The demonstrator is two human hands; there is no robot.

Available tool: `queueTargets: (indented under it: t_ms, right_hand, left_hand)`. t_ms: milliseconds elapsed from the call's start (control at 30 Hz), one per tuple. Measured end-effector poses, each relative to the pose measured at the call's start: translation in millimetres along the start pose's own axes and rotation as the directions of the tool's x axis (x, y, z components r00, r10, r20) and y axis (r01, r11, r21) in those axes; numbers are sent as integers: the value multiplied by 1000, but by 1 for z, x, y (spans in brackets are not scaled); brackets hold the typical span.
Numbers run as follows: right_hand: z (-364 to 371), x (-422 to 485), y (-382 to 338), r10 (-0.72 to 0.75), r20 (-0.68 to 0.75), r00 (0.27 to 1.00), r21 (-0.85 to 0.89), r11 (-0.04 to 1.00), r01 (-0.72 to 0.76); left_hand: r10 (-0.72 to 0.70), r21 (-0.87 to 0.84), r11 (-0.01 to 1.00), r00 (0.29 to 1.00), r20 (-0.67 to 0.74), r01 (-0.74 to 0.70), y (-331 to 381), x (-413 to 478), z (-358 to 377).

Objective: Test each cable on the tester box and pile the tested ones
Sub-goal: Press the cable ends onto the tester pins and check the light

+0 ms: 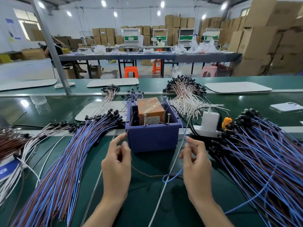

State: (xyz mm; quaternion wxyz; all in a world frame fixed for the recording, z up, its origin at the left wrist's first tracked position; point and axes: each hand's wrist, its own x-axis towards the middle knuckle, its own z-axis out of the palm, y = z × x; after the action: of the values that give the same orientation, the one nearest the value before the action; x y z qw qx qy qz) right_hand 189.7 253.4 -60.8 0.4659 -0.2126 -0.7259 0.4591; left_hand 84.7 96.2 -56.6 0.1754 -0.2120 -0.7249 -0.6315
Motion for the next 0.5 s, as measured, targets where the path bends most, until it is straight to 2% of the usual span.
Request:
queueTargets:
  t_ms: [500]
  right_hand:
    - [0, 2, 4, 30, 98, 995, -81, 996, -22]
  left_hand:
    - [5, 1, 1000, 997, 82, -5, 2, -2, 3]
